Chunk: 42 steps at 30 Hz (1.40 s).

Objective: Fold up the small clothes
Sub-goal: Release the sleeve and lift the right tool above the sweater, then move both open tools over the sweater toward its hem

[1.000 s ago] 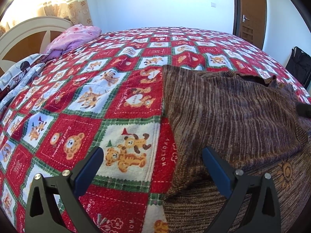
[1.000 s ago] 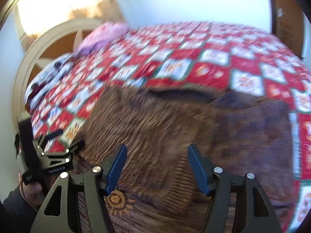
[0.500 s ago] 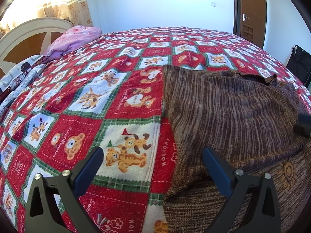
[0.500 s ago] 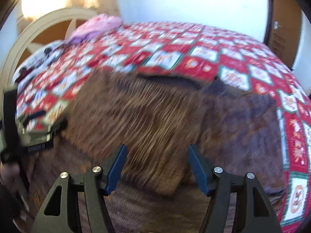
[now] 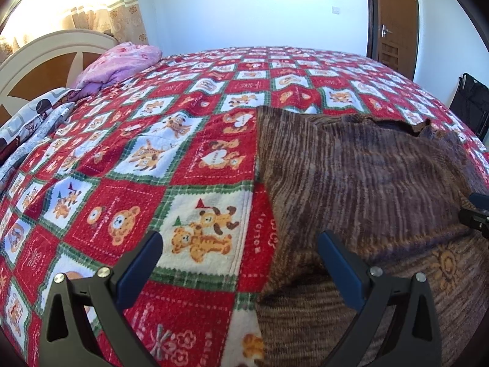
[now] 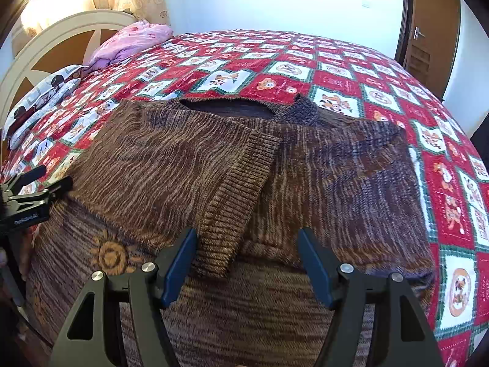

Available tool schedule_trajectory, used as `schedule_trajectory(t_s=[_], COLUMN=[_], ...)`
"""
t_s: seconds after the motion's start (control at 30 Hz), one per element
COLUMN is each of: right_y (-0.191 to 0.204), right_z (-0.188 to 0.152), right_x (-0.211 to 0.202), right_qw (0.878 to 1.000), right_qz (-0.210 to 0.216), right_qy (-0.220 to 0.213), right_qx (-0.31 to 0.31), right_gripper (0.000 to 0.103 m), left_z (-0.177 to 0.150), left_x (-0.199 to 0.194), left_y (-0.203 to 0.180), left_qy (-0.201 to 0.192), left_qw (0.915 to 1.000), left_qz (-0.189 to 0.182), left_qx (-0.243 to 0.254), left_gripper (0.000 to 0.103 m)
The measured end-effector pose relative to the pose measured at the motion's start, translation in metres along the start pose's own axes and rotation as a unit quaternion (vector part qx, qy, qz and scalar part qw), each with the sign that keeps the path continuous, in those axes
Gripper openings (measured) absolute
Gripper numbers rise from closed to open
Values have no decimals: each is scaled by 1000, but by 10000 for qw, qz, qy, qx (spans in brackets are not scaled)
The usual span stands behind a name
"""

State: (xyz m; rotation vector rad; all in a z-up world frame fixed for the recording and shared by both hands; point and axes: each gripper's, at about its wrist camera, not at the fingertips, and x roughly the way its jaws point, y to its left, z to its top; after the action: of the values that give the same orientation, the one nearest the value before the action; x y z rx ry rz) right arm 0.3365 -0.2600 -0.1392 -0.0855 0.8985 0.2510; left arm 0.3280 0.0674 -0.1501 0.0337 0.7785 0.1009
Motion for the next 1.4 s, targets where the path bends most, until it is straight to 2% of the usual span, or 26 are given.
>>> schedule_trajectory(t_s=[0.2,0.57,1.0,1.4], right_y=[4,12,23,27], right_z=[-7,-35,-68,-99], right_x=[-17,-48,-77,-105], right_qw=[9994,9991,9988,9990], right_qz=[-253,-217,-198,-160], right_qy=[-135,-206,-282,-276], right_qx=[-171,-286,-346,-319], right_gripper=[69,69,69,69], left_z=[-14,-40,-59,-86], left_x=[-23,-67,-108,-138], left_y=[3,1,-6,-19], left_qy=[-48,-141,-413,-313], left_qw=[9996,9990,9982,9976], left_qz=[-221,-387,-439,-465], left_qx=[-167,-164,64,398], left_gripper=[103,103,103,103])
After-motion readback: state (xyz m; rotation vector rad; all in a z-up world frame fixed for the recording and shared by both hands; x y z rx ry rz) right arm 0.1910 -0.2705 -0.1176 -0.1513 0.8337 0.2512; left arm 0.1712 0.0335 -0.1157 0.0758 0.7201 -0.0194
